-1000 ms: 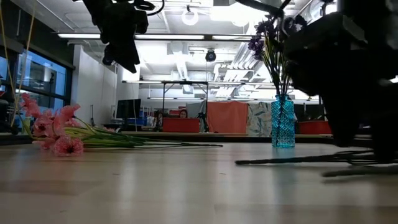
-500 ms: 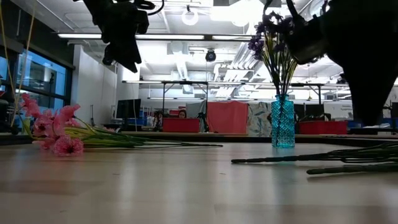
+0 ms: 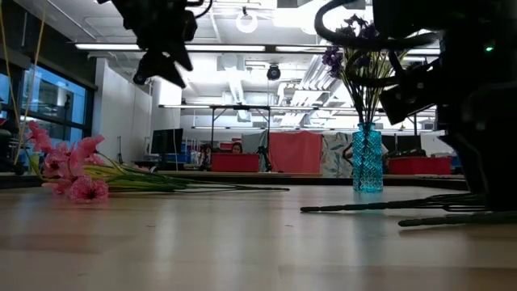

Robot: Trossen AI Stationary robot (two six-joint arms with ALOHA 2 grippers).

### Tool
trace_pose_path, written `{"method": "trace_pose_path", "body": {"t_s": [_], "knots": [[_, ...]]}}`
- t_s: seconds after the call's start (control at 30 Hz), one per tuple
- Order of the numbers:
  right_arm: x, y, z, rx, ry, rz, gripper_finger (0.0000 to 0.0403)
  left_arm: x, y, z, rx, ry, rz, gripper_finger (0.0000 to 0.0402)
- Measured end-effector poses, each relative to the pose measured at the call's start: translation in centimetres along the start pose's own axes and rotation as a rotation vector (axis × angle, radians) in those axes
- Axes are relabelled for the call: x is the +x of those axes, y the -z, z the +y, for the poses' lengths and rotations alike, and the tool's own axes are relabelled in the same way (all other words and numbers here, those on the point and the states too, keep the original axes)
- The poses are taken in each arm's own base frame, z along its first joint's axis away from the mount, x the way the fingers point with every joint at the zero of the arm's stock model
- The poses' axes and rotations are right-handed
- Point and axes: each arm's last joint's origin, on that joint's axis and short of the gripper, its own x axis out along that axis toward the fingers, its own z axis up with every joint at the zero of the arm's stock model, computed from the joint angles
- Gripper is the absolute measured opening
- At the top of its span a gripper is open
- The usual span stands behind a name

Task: Sort flowers into vase by color
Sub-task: Put the violet flowers into the blue vase

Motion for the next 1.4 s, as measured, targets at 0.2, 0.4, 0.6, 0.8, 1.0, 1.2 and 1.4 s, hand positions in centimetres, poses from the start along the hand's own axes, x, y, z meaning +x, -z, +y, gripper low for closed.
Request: {"method": "trace_pose_path", "body": {"t_s": [0.2, 0.4, 0.6, 0.8, 1.0, 1.2, 1.4], "knots": [[0.2, 0.1, 0.1, -0.041, -0.022, -0.010, 0.0131, -1.9, -2.3, -2.4, 0.075, 0.149, -0.220, 0.0209], [-2.7, 0.0, -0.6, -0.096, 0.012, -0.131, 0.0023, -6.8, -4.4, -4.8, 0.222, 0.252, -0.486, 0.0209], [-8.3, 0.6, -2.3, -0.107, 0.007, -0.338, 0.0007, -12.6, -4.3, -6.1, 0.360, 0.279, -0.667, 0.0209], [-13.8, 1.5, -4.5, -0.045, -0.094, -0.597, 0.0004, -16.0, -2.7, -6.4, 0.595, 0.217, -0.787, 0.0209], [-18.0, 0.7, -4.6, -0.008, -0.323, -0.893, 0.0003, -17.8, -1.1, -6.0, 0.708, 0.190, -0.816, 0.0209], [-19.9, -2.3, -3.5, -0.095, -0.397, -1.174, 0.0003, -17.8, 0.5, -5.5, 0.718, 0.219, -0.744, 0.0209], [-19.8, -6.2, -3.0, -0.074, -0.409, -1.332, 0.0003, -15.0, 2.2, -5.5, 0.678, 0.349, -0.626, 0.0209]]}}
